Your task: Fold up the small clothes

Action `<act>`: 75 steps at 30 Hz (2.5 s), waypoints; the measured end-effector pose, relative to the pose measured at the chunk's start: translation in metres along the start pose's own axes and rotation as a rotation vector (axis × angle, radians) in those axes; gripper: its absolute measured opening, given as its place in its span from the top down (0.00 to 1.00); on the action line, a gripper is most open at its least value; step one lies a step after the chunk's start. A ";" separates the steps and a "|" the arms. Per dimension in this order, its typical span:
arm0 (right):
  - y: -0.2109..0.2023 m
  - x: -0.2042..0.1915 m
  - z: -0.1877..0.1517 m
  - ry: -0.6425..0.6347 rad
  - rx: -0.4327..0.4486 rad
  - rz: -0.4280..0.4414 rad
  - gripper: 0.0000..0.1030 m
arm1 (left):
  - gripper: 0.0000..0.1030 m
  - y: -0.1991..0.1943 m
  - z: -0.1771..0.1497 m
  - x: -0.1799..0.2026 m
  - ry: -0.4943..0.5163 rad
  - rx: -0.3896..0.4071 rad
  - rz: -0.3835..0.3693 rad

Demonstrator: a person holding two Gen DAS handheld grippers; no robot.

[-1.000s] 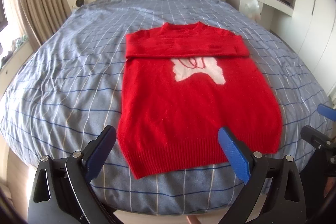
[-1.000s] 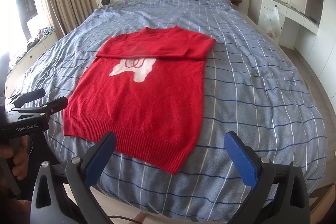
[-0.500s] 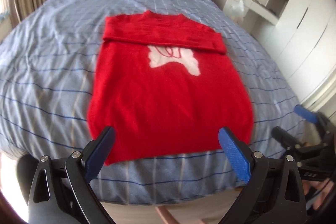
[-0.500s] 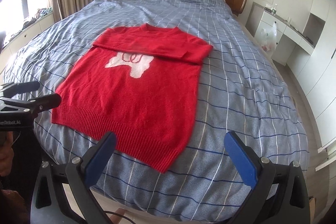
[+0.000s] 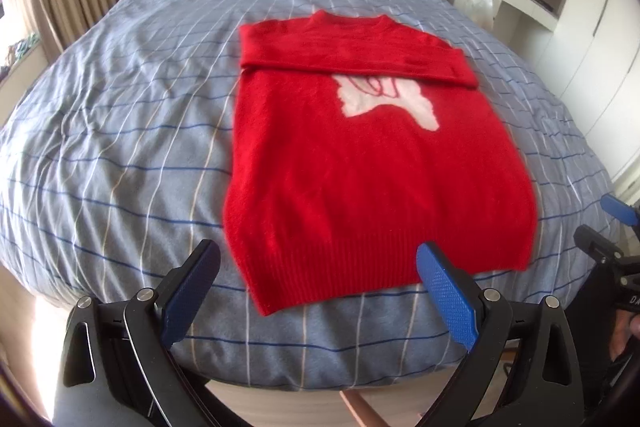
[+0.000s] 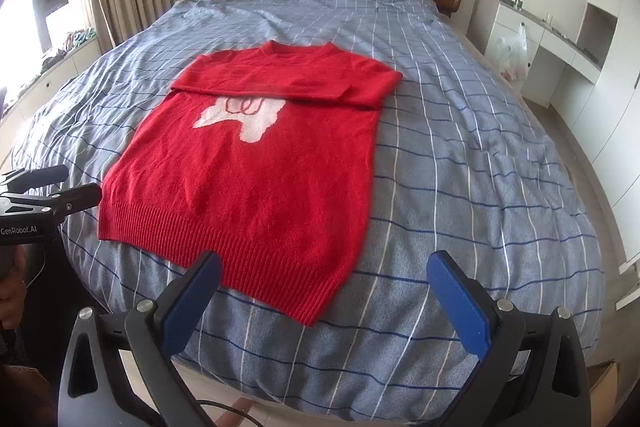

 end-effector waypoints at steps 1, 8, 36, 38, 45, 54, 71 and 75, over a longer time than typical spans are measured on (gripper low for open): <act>0.004 0.005 -0.004 0.026 -0.006 0.016 0.02 | 0.04 0.007 -0.005 -0.011 -0.026 -0.026 0.004; 0.046 0.029 -0.046 0.274 -0.104 0.243 0.09 | 0.05 0.055 -0.044 -0.049 -0.159 -0.153 0.009; 0.061 0.026 -0.047 0.420 -0.133 0.469 0.96 | 0.98 0.016 -0.021 -0.046 -0.291 -0.053 -0.337; 0.052 0.028 -0.026 0.438 -0.071 0.504 0.96 | 0.98 0.006 0.006 -0.047 -0.300 0.006 -0.371; 0.071 0.056 0.099 0.396 0.145 0.474 0.96 | 0.98 0.049 0.145 -0.045 -0.261 0.132 -0.330; 0.207 0.098 0.247 0.422 0.141 0.379 0.96 | 0.98 0.177 0.278 -0.043 -0.268 0.097 -0.161; 0.207 0.074 0.237 0.150 0.127 0.422 0.58 | 0.15 0.165 0.245 -0.057 -0.109 0.086 -0.087; 0.207 0.038 0.170 -0.042 -0.035 0.436 0.57 | 0.14 0.181 0.179 -0.038 0.078 -0.034 -0.002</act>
Point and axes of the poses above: each gripper's, at about its wrist camera, not at the fingertips, and y roughly the way its jaws point, x to its right, z to its top, the point moved 8 cm from there along y, roughly the way its jaws point, and after that the axes turned 4 degrees about z, right-handed, at the moved point
